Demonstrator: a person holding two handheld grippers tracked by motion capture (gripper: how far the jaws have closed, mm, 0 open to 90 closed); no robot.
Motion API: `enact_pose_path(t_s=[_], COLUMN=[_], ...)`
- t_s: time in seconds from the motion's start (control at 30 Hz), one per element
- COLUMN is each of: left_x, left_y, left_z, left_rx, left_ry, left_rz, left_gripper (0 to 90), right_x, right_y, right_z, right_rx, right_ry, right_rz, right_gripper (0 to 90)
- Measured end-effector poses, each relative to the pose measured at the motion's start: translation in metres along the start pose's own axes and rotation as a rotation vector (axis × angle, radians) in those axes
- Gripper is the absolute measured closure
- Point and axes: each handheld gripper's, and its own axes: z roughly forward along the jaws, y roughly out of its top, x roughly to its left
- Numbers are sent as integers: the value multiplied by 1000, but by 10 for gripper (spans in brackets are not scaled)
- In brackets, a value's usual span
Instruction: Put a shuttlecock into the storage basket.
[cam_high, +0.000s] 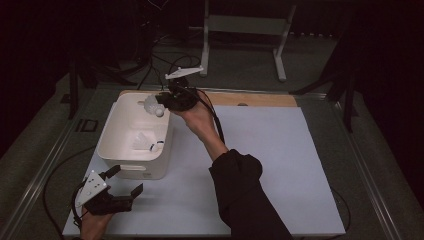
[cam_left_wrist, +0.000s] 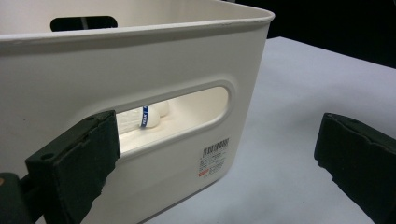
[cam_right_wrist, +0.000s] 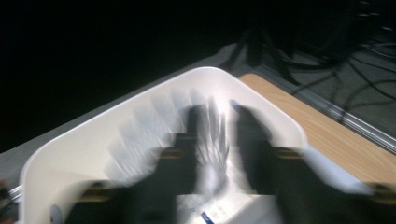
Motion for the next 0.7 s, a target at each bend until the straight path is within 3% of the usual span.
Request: enact_pose_path(t_s=[0.03,0.07,0.1,0.13,0.3,0.7], left_x=[0,0,0,0,0,0], left_y=[0,0,0,0,0,0], left_z=[0,0,0,0,0,0], left_rx=[0,0,0,1,0,0], left_ry=[0,0,0,0,1,1], left_rz=[0,0,0,1,-1,-1], left_gripper=[10,10,10,10,10,10], right_x=[1,1,1,1,-3,-10], right_y=[0,0,0,0,-1,-4], right_z=[1,1,1,1,-1,-10], right_rx=[0,0,-2,3,27,18], right_ry=[5,5,-14,-45,-88,-113], right_rz=[-5,-5,-9,-21,-3,1], right_gripper=[524,524,456,308,141,93])
